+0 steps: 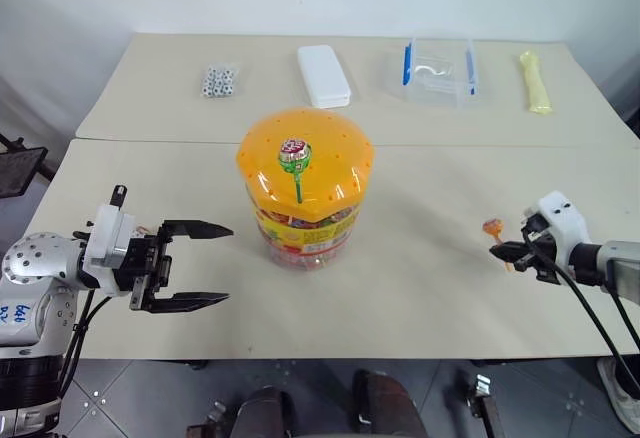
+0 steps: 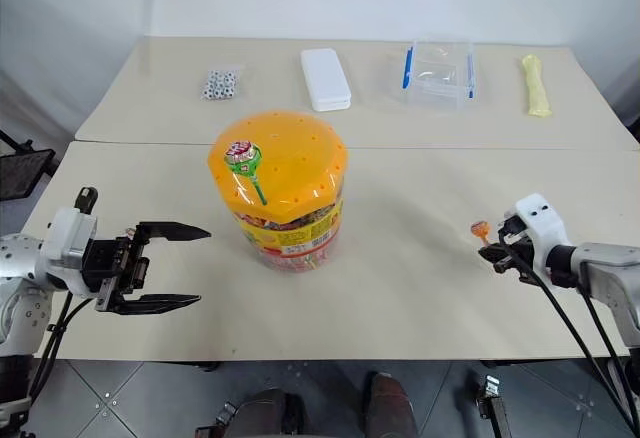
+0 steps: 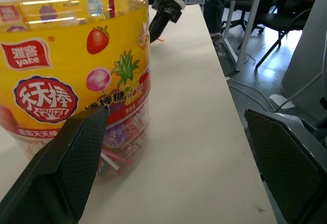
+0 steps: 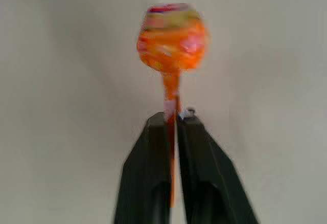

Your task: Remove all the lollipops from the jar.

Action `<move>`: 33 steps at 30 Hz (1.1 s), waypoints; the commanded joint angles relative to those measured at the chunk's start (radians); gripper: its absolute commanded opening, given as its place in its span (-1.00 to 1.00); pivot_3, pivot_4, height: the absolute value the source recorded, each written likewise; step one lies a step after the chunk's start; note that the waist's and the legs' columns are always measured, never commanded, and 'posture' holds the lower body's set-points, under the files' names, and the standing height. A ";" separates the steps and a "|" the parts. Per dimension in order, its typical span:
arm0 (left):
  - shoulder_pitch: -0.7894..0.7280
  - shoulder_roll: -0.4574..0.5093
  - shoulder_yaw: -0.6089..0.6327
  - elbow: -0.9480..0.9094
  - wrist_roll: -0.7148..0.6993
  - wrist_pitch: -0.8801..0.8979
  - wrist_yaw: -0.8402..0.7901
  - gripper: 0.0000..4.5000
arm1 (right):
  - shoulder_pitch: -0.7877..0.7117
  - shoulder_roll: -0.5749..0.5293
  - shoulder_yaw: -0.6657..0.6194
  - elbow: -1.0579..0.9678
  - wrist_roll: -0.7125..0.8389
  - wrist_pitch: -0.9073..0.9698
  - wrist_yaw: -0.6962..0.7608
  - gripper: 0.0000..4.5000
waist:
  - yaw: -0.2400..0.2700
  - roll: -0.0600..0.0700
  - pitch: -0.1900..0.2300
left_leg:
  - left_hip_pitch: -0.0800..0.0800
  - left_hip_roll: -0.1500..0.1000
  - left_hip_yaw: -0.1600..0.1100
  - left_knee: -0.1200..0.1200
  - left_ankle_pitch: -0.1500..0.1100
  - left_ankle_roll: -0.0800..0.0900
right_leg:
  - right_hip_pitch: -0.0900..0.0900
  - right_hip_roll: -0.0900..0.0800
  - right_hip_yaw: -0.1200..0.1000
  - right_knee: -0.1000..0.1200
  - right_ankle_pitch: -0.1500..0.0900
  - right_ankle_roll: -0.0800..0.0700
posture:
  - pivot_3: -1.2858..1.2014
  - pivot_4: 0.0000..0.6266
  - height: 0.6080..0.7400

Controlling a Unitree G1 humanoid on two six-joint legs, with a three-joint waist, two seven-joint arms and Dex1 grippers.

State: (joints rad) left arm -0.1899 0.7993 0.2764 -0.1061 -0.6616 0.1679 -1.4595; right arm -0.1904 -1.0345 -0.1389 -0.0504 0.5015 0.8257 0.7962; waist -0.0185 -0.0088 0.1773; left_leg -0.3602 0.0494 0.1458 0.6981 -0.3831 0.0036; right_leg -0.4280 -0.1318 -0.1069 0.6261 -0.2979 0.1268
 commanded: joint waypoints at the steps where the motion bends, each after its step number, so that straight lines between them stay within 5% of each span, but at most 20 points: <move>1: -0.015 0.004 0.025 -0.016 -0.033 0.017 0.022 1.00 | 0.024 -0.027 -0.057 0.012 -0.036 -0.093 0.047 -0.22 | 0.001 0.000 0.000 | 0.000 0.000 0.000 0.000 0.000 0.000 | 0.000 0.000 0.000 0.000 0.000 0.000 | 0.03 -0.52 1.00; 6: -0.013 0.002 0.051 -0.033 -0.078 0.059 0.055 1.00 | 0.051 0.005 -0.199 0.005 0.064 -0.398 0.351 0.49 | 0.002 0.000 0.000 | 0.000 0.000 0.001 0.002 0.000 0.001 | 0.001 0.000 0.001 -0.001 0.000 0.000 | 0.03 -0.52 1.00; 9: -0.026 -0.010 0.079 -0.044 -0.121 0.098 0.104 1.00 | -0.010 0.040 -0.259 -0.029 0.192 -0.411 0.457 0.95 | -0.001 0.000 0.000 | 0.002 0.000 0.001 0.002 0.000 0.001 | 0.002 0.000 0.001 0.000 0.000 0.000 | 0.03 -0.52 1.00; 19: -0.043 -0.054 0.173 -0.092 -0.244 0.188 0.270 1.00 | -0.387 0.243 -0.060 -0.313 0.422 -0.223 0.283 0.95 | -0.004 -0.001 0.000 | 0.002 0.001 -0.001 0.002 0.000 0.000 | 0.001 0.000 0.000 0.003 0.000 -0.001 | 0.03 -0.52 1.00; 25: 0.029 -0.086 0.269 -0.113 -0.322 0.233 0.334 1.00 | -0.595 0.435 0.199 -0.289 0.302 -0.213 0.231 0.95 | -0.013 -0.001 0.000 | 0.001 0.001 -0.002 0.002 0.000 0.000 | 0.001 -0.001 0.000 0.003 0.001 0.000 | 0.03 -0.52 1.00; 33: 0.106 -0.103 0.249 -0.132 -0.289 0.214 0.290 1.00 | -0.686 0.514 0.333 -0.226 0.160 -0.272 0.286 0.95 | -0.012 -0.002 -0.001 | 0.002 0.001 -0.001 0.002 0.000 0.000 | 0.001 0.000 -0.001 0.004 0.000 0.000 | 0.03 -0.52 1.00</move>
State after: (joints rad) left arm -0.0937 0.6968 0.5281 -0.1994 -0.9552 0.3984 -1.1577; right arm -0.8665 -0.5280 0.1529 -0.2834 0.6967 0.5545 1.0674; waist -0.0306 -0.0109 0.1763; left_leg -0.3579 0.0501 0.1450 0.7002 -0.3831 0.0035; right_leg -0.4266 -0.1321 -0.1079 0.6297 -0.2975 0.1265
